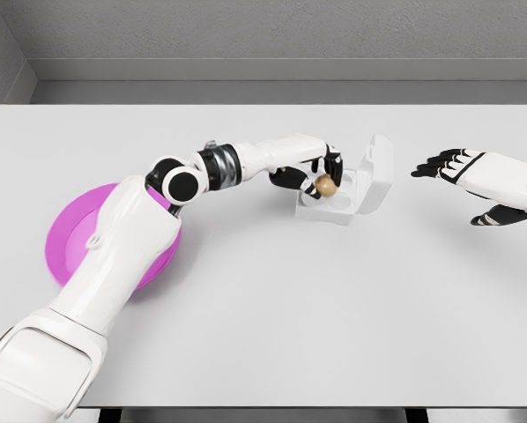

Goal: Pack egg into the box and close the box lid

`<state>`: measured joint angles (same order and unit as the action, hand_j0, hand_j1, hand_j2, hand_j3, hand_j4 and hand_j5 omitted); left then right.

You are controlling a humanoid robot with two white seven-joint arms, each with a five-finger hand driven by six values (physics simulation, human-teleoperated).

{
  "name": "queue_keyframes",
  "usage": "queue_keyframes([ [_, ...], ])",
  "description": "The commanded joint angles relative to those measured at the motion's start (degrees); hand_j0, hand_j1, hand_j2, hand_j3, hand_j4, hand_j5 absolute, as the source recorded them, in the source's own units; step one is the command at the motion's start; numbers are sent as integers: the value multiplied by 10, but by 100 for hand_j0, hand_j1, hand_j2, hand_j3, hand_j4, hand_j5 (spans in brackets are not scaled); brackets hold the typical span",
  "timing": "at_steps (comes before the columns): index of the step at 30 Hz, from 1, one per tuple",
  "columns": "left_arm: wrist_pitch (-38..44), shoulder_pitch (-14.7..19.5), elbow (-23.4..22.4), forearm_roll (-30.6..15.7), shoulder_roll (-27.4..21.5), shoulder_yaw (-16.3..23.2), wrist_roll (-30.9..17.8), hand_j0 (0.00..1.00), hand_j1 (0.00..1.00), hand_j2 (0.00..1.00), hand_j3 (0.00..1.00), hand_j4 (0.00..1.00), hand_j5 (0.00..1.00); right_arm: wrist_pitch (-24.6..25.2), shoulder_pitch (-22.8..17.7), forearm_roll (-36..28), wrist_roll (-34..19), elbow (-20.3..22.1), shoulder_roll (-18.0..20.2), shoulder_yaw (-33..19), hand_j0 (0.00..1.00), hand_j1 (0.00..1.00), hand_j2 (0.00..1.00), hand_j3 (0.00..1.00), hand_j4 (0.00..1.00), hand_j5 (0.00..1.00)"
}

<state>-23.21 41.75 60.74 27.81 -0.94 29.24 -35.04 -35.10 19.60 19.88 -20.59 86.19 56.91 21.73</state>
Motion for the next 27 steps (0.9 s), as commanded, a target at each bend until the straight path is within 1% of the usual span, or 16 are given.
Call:
queue_keyframes([
  [1, 1, 0, -3, -3, 2, -1, 0, 46, 46, 46, 46, 46, 46, 1, 0, -4, 0, 0, 1, 0, 100, 100, 100, 100, 100, 100],
  [2, 2, 1, -3, -4, 3, -1, 0, 50, 50, 50, 50, 50, 50, 1, 0, -4, 0, 0, 1, 0, 100, 100, 100, 100, 100, 100],
  [3, 3, 1, -4, -3, 3, -1, 0, 59, 59, 59, 59, 59, 59, 1, 0, -4, 0, 0, 1, 0, 100, 100, 100, 100, 100, 100],
  [4, 3, 1, -4, -3, 3, -1, 0, 62, 62, 62, 62, 62, 62, 1, 0, -4, 0, 0, 1, 0, 100, 100, 100, 100, 100, 100],
  [5, 3, 3, -10, -3, 3, -1, 0, 68, 68, 68, 68, 68, 68, 1, 0, -4, 0, 0, 0, 0, 100, 100, 100, 100, 100, 100],
  [6, 3, 7, -14, -3, 3, -3, 0, 69, 69, 69, 69, 69, 69, 1, 0, -4, 0, 0, 0, 0, 100, 100, 100, 100, 100, 100],
  [7, 3, 7, -15, -3, 3, -3, 0, 72, 72, 72, 72, 72, 72, 1, 0, -4, 0, 0, 0, 0, 100, 100, 100, 100, 100, 100],
  [21, 4, 7, -19, -3, 8, -2, 0, 73, 73, 73, 73, 73, 73, 1, 1, -4, 0, 3, 1, 0, 100, 100, 100, 100, 100, 100],
  [27, 3, 6, -18, -3, 7, -3, 0, 81, 81, 81, 81, 81, 81, 1, 3, -4, 0, 3, 1, 2, 100, 100, 100, 100, 100, 100],
])
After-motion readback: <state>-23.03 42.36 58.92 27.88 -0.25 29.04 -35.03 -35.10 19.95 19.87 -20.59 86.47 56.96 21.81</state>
